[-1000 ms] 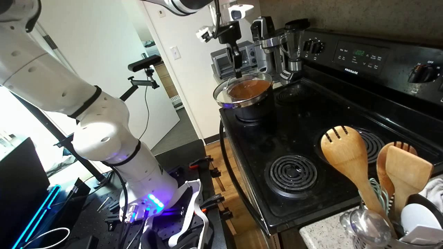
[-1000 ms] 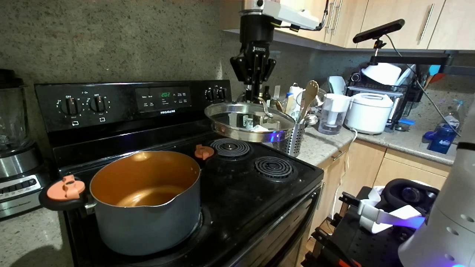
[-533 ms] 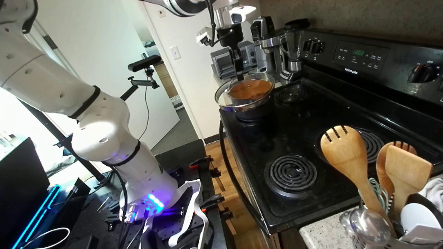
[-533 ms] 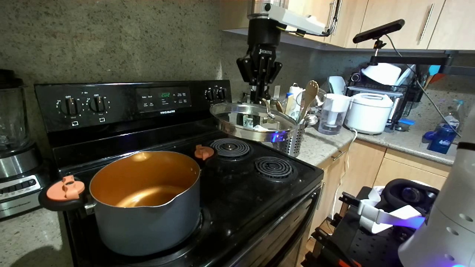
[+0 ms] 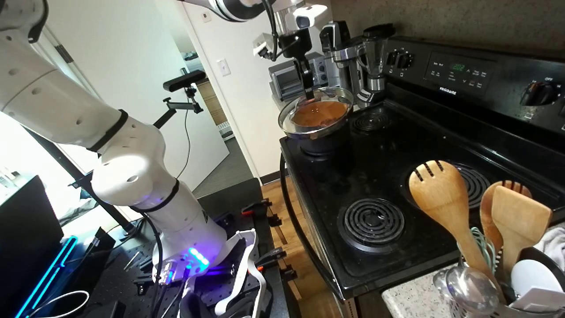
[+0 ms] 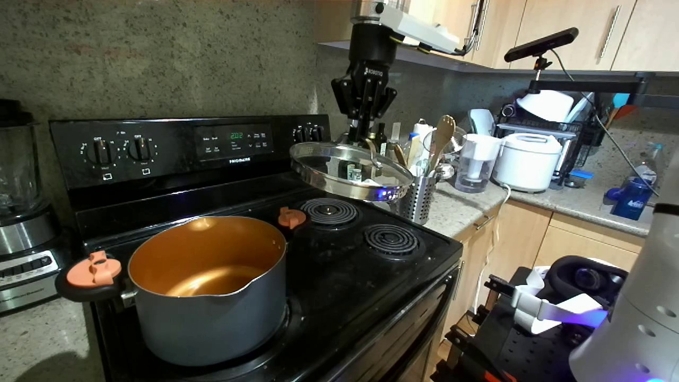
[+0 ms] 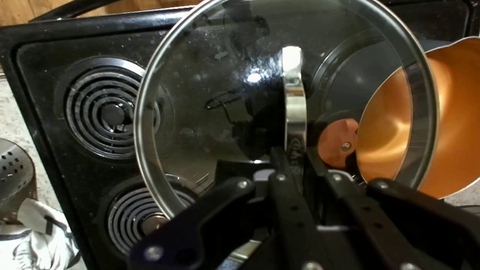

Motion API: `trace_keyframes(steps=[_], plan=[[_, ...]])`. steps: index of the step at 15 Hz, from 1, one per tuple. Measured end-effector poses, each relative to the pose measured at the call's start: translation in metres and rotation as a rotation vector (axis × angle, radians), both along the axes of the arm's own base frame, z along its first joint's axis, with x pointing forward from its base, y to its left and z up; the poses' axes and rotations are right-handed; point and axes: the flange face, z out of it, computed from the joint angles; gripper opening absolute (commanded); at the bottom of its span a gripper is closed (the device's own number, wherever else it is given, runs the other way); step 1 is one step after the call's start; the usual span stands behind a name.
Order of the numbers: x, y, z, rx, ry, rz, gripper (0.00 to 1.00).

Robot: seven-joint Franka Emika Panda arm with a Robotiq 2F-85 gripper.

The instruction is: Uncover the pot and put the lid on the stovetop

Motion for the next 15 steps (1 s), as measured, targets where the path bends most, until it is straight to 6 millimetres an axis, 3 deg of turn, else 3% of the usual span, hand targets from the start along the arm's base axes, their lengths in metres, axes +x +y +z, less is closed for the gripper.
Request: trace_keyframes(steps=[3,4,15], plan=[[0.000,0.000,0.000,0.000,0.000,0.000,0.15],[0.000,0.000,0.000,0.000,0.000,0.000,0.04],[0.011,-0.011,-0.023,-0.005,0.030,-0.025,0.04]])
